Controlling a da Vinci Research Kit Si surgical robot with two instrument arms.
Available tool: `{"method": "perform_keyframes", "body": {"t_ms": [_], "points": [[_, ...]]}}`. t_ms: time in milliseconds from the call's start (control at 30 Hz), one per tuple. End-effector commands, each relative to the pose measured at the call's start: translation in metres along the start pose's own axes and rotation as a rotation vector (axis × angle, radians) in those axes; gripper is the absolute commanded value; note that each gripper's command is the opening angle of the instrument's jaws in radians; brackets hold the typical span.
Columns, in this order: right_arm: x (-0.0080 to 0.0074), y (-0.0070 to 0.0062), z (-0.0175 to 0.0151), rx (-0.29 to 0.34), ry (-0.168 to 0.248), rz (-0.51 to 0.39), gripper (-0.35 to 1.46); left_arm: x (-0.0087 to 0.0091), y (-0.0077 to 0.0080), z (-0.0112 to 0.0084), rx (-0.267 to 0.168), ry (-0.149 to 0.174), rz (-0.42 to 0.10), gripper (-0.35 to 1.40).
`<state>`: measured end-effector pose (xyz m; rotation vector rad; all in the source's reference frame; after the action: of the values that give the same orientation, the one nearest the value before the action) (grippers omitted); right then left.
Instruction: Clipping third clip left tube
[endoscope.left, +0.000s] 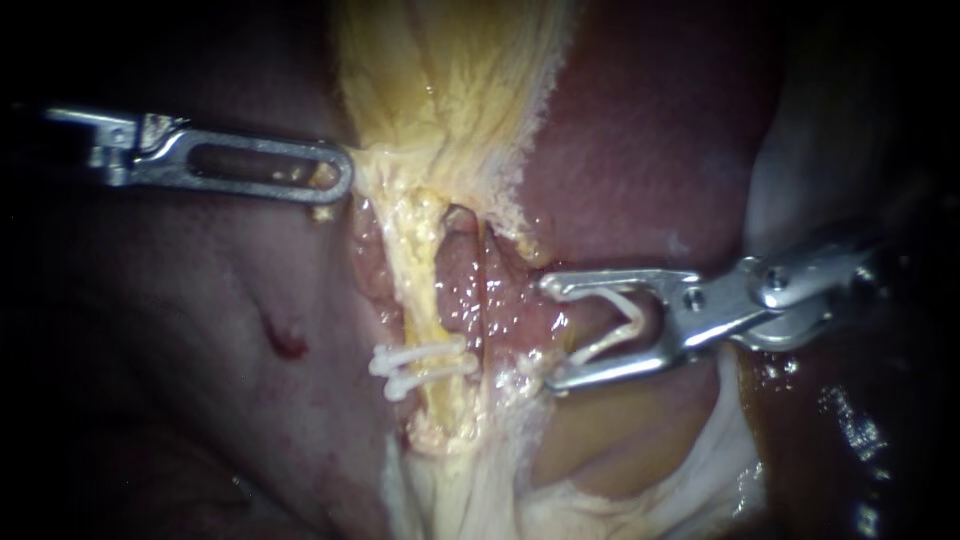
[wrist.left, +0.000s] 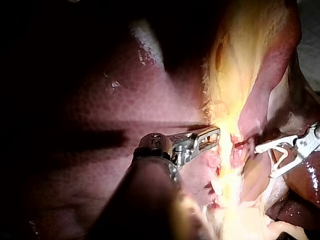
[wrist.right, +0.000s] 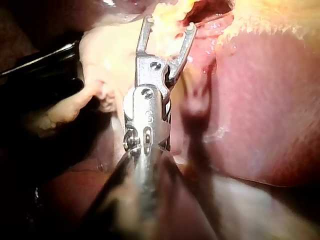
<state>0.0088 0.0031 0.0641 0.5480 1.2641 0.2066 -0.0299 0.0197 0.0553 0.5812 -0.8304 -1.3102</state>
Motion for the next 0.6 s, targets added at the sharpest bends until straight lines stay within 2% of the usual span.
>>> {"method": "perform_keyframes", "body": {"t_ms": [33,367,600], "points": [[0.0000,0.0001,0.0005,0.002,0.001,0.014,0.50,0.0000,0.0000,0.0000,-0.002,-0.001,-0.001,-0.35],[-0.0002,0.0016,0.0040,0.021,0.052,0.109,0.50,0.0001,-0.0002,0.0002,-0.001,0.000,-0.002,-0.35],[-0.0015,0.0034,0.0051,0.030,0.079,0.157,0.50,0.0001,-0.0003,0.0002,-0.001,0.000,-0.002,-0.35]]}}
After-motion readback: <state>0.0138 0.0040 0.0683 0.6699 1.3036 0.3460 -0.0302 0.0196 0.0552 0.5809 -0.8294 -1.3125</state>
